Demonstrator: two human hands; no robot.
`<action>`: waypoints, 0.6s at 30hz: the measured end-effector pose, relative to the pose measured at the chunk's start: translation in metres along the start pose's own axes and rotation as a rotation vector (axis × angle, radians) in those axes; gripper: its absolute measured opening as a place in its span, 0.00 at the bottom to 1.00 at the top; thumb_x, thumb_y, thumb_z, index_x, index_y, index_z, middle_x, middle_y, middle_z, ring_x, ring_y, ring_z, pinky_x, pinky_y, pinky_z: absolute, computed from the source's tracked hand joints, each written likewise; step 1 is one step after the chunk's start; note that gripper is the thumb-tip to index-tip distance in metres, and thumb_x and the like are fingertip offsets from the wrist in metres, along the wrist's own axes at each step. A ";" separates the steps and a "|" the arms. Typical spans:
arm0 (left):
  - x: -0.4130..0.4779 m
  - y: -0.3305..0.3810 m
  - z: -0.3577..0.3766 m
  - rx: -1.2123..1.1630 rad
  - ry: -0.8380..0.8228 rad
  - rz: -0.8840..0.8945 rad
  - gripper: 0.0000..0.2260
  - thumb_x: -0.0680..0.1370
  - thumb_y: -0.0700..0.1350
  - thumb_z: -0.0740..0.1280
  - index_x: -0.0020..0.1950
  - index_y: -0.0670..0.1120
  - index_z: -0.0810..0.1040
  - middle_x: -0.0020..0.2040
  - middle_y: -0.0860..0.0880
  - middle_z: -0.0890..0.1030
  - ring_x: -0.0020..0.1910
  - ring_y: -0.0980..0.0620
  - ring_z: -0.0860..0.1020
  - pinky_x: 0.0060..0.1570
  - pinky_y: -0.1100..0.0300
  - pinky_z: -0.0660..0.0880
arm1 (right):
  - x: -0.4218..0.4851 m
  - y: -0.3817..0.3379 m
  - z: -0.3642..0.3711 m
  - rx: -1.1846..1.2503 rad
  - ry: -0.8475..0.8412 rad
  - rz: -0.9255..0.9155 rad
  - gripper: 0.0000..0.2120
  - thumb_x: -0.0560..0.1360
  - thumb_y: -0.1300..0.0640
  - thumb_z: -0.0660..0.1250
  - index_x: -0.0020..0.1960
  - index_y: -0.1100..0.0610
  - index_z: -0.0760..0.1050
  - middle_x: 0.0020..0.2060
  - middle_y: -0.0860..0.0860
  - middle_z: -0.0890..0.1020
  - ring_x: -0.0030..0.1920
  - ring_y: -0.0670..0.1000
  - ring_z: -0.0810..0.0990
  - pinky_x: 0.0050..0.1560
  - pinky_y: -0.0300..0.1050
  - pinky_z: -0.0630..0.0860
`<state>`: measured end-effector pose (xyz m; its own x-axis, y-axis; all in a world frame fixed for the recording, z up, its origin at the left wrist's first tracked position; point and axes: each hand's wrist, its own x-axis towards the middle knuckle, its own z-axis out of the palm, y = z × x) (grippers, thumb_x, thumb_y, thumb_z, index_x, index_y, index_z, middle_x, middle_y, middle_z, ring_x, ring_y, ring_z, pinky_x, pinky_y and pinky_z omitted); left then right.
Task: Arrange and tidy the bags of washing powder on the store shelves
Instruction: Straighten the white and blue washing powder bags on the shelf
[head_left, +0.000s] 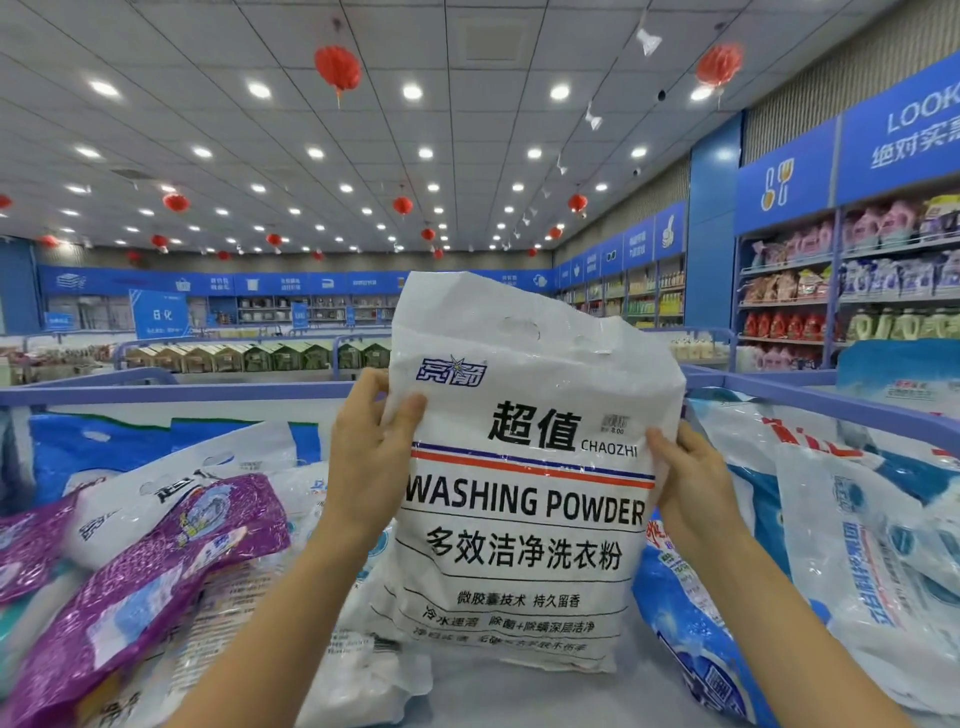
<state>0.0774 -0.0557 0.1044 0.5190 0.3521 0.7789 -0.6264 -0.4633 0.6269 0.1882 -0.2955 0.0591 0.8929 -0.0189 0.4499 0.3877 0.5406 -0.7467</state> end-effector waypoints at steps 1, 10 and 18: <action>-0.003 0.002 0.004 -0.053 0.059 -0.053 0.03 0.79 0.41 0.65 0.45 0.46 0.72 0.42 0.41 0.82 0.40 0.38 0.81 0.41 0.38 0.78 | 0.001 -0.003 0.000 0.034 -0.010 0.007 0.09 0.78 0.64 0.60 0.54 0.56 0.77 0.45 0.52 0.86 0.45 0.52 0.85 0.41 0.46 0.82; -0.040 -0.030 -0.008 -0.191 -0.036 -0.201 0.39 0.55 0.74 0.70 0.56 0.50 0.72 0.41 0.55 0.84 0.40 0.61 0.83 0.37 0.63 0.81 | 0.004 -0.023 0.009 0.016 -0.028 -0.017 0.06 0.73 0.58 0.66 0.47 0.59 0.78 0.40 0.53 0.86 0.40 0.52 0.85 0.35 0.44 0.81; -0.079 -0.075 -0.014 0.015 -0.301 -0.374 0.24 0.63 0.58 0.77 0.53 0.59 0.71 0.45 0.66 0.82 0.45 0.69 0.79 0.41 0.72 0.73 | 0.005 -0.021 0.016 0.028 0.072 0.005 0.04 0.76 0.60 0.65 0.48 0.58 0.78 0.38 0.51 0.86 0.39 0.50 0.85 0.35 0.45 0.82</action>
<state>0.0749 -0.0372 -0.0035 0.8538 0.2465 0.4585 -0.3575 -0.3627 0.8606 0.1806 -0.2940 0.0848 0.9092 -0.0757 0.4094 0.3775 0.5643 -0.7342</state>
